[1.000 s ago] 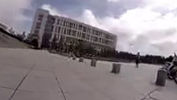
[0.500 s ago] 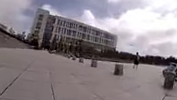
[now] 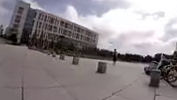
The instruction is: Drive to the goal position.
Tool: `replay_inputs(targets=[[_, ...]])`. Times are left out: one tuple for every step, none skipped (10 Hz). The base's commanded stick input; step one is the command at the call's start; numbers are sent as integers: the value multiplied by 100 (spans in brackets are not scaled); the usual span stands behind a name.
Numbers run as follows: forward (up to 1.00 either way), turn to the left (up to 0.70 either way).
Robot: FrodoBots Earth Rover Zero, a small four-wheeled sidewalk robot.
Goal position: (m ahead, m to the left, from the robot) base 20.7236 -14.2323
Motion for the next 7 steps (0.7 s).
replay_inputs(targets=[[70,0],[70,0],[70,0],[70,0],[70,-16],[70,-29],[70,-34]])
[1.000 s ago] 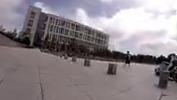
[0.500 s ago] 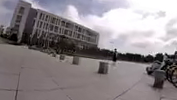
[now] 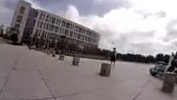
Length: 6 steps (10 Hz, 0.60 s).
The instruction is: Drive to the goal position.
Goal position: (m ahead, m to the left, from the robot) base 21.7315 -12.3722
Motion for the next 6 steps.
replay_inputs(targets=[[70,-19],[70,0],[70,0],[70,0],[70,0],[70,0]])
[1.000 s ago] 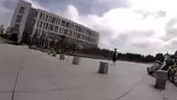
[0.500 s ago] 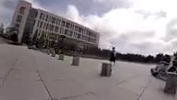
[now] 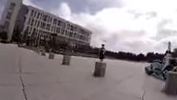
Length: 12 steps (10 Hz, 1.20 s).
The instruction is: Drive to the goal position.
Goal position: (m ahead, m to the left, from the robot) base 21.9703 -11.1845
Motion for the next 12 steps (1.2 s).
replay_inputs(targets=[[70,-6],[70,-26],[70,-35],[70,-35],[70,-35],[70,-35],[70,-35],[70,-35],[70,-35],[70,-29],[70,-8],[70,-1]])
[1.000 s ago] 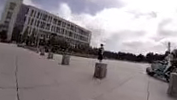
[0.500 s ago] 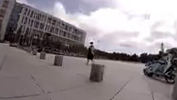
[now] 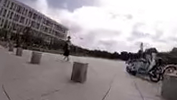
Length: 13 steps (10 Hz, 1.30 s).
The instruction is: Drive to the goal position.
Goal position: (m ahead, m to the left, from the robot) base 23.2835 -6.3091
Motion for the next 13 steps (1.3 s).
replay_inputs(targets=[[70,0],[70,0],[70,0],[70,0],[70,0],[70,0],[70,-1],[70,-12],[70,-35],[70,-35],[70,-35],[70,-35],[70,-35]])
